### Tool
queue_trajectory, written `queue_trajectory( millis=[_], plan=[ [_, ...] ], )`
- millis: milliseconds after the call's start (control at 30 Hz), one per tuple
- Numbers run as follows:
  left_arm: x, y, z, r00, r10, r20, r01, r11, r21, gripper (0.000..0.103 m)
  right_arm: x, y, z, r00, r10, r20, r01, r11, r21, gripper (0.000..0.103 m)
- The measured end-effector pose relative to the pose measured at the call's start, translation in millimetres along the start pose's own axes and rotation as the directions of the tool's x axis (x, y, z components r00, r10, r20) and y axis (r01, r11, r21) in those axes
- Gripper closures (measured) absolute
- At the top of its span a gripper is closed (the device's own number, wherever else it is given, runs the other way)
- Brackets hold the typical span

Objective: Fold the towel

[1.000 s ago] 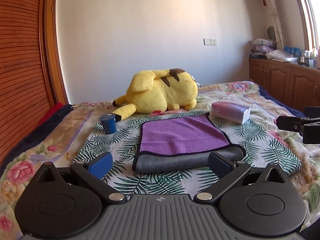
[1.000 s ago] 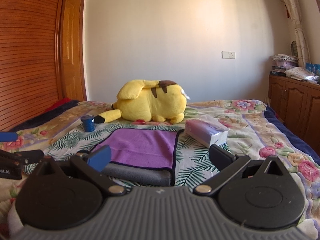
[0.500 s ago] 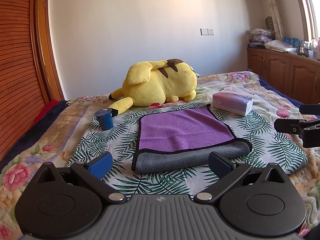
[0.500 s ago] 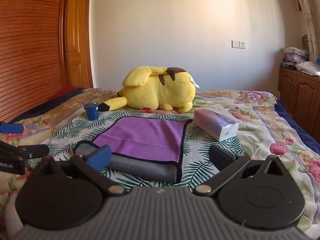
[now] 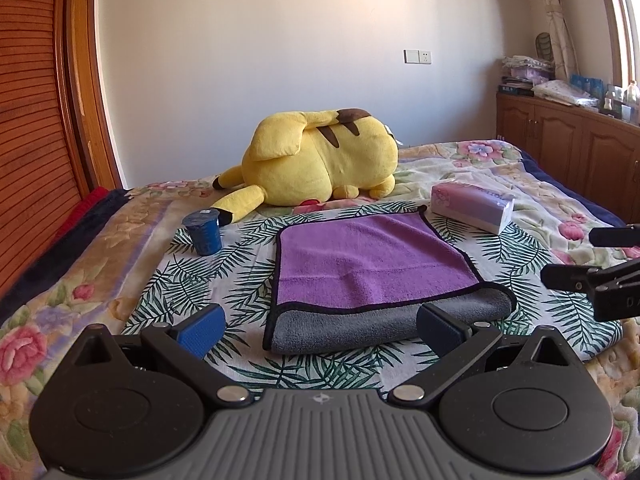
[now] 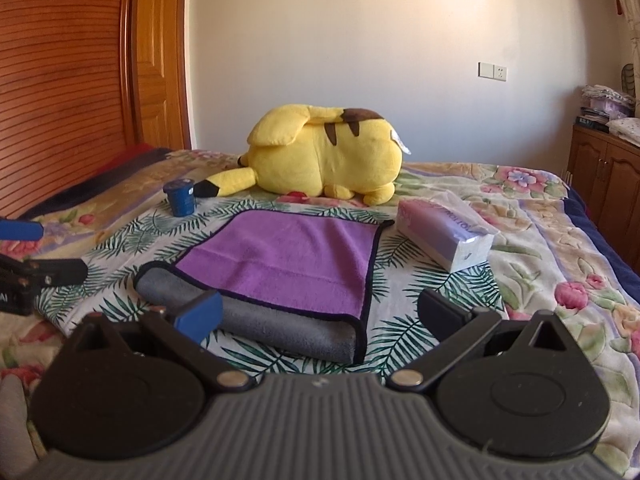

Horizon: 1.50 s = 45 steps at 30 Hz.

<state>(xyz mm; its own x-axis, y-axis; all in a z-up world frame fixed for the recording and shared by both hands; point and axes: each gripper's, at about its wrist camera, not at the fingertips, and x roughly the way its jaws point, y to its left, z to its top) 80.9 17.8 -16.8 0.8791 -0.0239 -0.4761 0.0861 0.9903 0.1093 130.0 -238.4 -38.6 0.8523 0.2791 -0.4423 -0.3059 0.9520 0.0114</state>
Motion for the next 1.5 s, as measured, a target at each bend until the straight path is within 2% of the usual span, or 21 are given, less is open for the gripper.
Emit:
queue_trajectory(
  millis=[233,933,1167,1233,1300,1500],
  plan=[
    [19.3,3.4,3.5,1.0,-0.007,-0.023,0.008,1.0,0.015,0.016,16.3,-2.1,2.1,0.999,0.014,-0.03,-0.015,1.0,-0.007,0.0],
    [88.4,25.0,2.6,0.992,-0.021,-0.121,0.024,0.999,0.025,0.036,73.0,-16.8,4.3,0.994,0.025,-0.11,-0.023,1.0,0.019,0.0],
    [109.0,30.4,0.8,0.989,-0.014,-0.144,0.019,0.999,0.032,0.036,90.8,-19.8,-0.5,0.989,0.028,-0.142,-0.027,1.0,0.012,0.001],
    [114.4,31.9,-0.2,0.988,-0.012,-0.153,0.017,0.999,0.032,0.036,96.2,-20.7,-2.0,0.987,0.029,-0.155,-0.028,1.0,0.008,0.002],
    [119.4,33.2,-1.0,0.987,-0.011,-0.16,0.016,0.999,0.033,0.037,100.9,-22.2,-3.8,0.984,0.036,-0.172,-0.034,0.999,0.016,0.009],
    [134.9,39.9,-4.1,0.982,-0.021,-0.188,0.025,0.999,0.021,0.043,111.4,-25.4,-9.5,0.976,0.043,-0.212,-0.037,0.999,0.033,0.011]
  ],
)
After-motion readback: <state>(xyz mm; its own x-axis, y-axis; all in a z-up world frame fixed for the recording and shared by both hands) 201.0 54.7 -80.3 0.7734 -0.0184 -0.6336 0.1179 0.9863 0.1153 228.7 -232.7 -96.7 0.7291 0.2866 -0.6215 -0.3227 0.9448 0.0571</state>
